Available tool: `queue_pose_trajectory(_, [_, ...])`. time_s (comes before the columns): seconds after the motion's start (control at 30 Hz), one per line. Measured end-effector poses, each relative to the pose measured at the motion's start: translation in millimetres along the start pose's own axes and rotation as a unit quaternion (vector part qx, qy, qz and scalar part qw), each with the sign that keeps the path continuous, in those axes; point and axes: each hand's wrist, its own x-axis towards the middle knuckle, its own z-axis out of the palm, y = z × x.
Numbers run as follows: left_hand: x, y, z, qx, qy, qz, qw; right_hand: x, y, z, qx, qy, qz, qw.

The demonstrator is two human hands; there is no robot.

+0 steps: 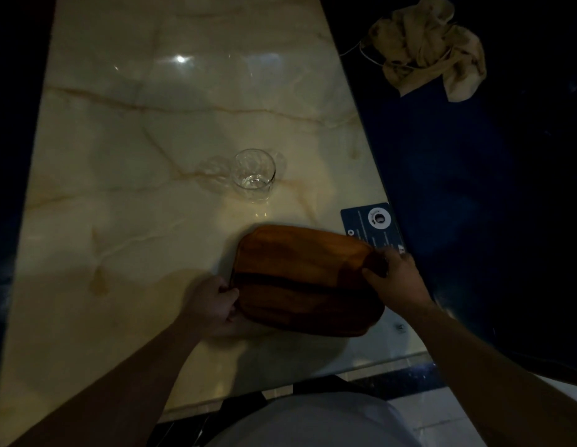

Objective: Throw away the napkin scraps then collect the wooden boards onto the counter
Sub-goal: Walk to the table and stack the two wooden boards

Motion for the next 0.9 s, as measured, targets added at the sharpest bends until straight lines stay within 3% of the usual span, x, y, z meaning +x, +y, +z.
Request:
queue_pose_trajectory(0.17, [2.6,16.6,-19.2,0.109,0.022,0.044,0.993,1.8,1.1,-6.5,0.025,0.006,0.014,1.000])
queue_pose_trajectory(0.27, [8.5,31.5,-27.6,0.081,0.048,0.053,0.994,2.9,7.1,-14.4,0.040,-0.003,0.043,0.998])
queue_pose_trajectory(0.5, [5.9,59.9,-6.5,0.162,0.032,0.096,0.982,-2.4,17.3,-12.9,0.034,-0.094,0.069,0.993])
queue_pose_trajectory(0.67, [-21.7,48.5,-8.2,0.050,0.011,0.025,0.998,-5.2,23.6,-9.6,0.096,-0.098,0.023,0.990])
queue_pose_trajectory(0.9, [-68.6,-5.6,-22.0,-0.083,0.095,-0.075,0.989,-3.9,4.3,7.5,0.058,-0.109,-0.071,0.990])
